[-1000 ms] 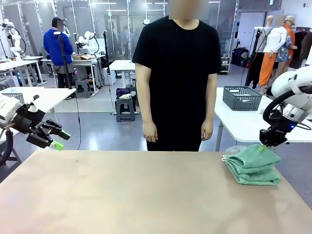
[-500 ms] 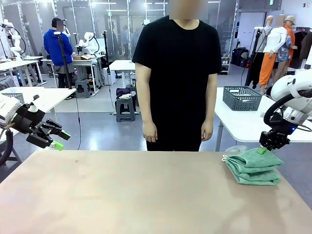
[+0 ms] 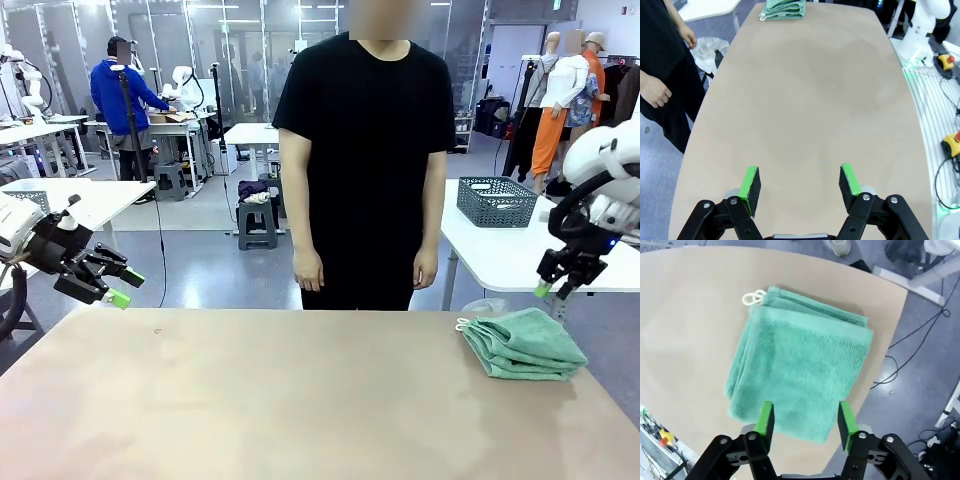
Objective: Fold the towels and place them in the basket.
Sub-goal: Stack the folded Towel with hook on the right side of the table.
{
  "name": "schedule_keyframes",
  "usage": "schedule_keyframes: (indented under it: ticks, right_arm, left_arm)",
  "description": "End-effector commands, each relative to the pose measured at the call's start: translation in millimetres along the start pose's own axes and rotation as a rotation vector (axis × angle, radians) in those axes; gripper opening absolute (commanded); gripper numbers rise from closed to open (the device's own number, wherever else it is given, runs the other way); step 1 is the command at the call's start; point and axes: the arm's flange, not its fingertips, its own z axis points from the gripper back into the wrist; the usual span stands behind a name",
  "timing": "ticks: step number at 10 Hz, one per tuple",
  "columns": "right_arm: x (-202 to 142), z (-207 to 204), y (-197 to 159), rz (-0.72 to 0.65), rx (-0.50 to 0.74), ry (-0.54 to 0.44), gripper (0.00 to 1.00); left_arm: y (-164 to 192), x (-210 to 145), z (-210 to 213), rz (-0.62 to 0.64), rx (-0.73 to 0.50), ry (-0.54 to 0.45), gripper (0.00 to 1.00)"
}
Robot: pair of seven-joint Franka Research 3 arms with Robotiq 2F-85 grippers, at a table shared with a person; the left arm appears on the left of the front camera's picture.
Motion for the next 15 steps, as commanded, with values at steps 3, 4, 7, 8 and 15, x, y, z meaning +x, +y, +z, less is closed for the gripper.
schedule_keyframes:
  ticks: [3, 4, 7, 8, 15]
  right_arm:
    - [-52.0, 100.5, 97.1, -0.004, -0.067, 0.015, 1.0]
    - [-68.7, 130.5, 130.7, 0.001, -0.078, 0.003, 1.0]
    - [-111.5, 199.0, 206.0, -0.078, -0.131, -0.157, 1.0]
    - [-123.2, 208.9, 219.9, -0.107, -0.17, -0.159, 1.0]
    - [-136.8, 235.8, 237.5, -0.067, -0.172, -0.175, 1.0]
  left_arm:
    - [-0.5, 0.2, 0.9, -0.003, -0.001, 0.003, 0.8]
    - [-0.5, 0.2, 0.9, -0.003, -0.001, 0.003, 0.8]
    - [-0.5, 0.2, 0.9, -0.003, -0.001, 0.003, 0.8]
    - [-0.5, 0.2, 0.9, -0.003, -0.001, 0.003, 0.8]
    - [-0.5, 0.2, 0.9, -0.003, -0.001, 0.003, 0.8]
